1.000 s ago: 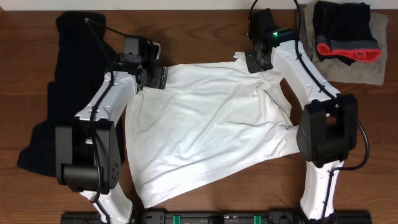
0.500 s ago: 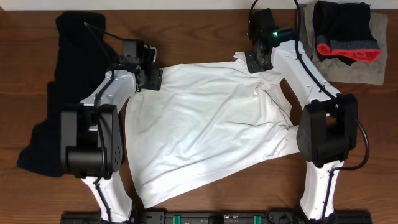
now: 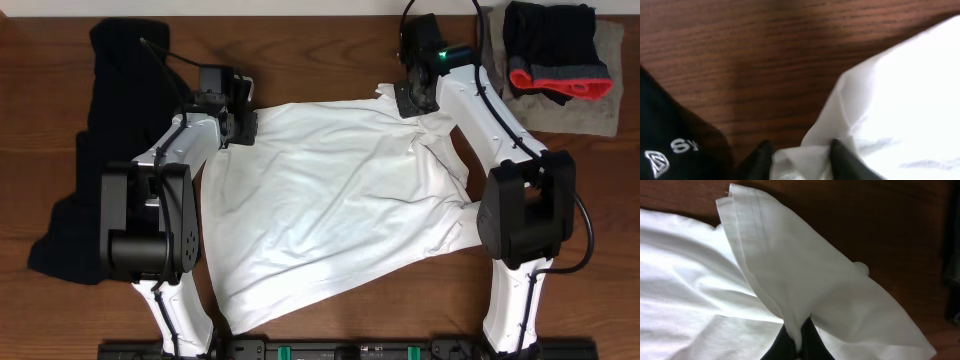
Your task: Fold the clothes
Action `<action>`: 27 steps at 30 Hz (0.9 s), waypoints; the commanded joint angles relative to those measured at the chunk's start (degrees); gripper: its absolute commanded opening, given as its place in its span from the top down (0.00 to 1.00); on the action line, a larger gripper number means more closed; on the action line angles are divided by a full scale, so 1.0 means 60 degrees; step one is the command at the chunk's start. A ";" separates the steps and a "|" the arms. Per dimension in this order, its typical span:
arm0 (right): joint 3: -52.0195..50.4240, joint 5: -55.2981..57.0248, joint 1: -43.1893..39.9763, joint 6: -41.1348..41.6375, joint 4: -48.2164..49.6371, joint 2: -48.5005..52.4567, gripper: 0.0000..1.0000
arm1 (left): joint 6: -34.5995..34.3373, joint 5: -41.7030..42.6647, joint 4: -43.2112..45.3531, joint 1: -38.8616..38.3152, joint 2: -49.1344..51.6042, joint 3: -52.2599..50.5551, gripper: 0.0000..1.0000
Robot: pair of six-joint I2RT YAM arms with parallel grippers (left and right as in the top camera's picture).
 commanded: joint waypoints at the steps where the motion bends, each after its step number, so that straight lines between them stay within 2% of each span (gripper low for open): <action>1: 0.0153 0.0004 -0.0142 -0.0124 0.0011 -0.0291 0.99 | 0.0084 -0.0015 0.0025 0.0022 0.0087 0.0149 0.73; 5: 0.0153 0.0004 -0.0142 -0.0124 0.0011 -0.0291 0.99 | 0.0084 -0.0015 0.0025 0.0022 0.0087 0.0149 0.85; 11: 0.0153 0.0004 -0.0142 -0.0124 0.0011 -0.0291 0.99 | 0.0087 -0.0025 0.0080 0.0055 0.0047 0.0248 0.91; 19: 0.0226 -0.0011 -0.0197 -0.0157 0.0317 -0.0350 0.99 | -0.0029 -0.0058 -0.0943 0.0510 -0.0794 0.1555 0.92; 27: 0.1107 -0.0073 -0.0517 -0.0492 0.0576 -0.0452 0.99 | -0.0313 -0.0058 -0.0718 0.1075 -0.1439 0.2412 0.92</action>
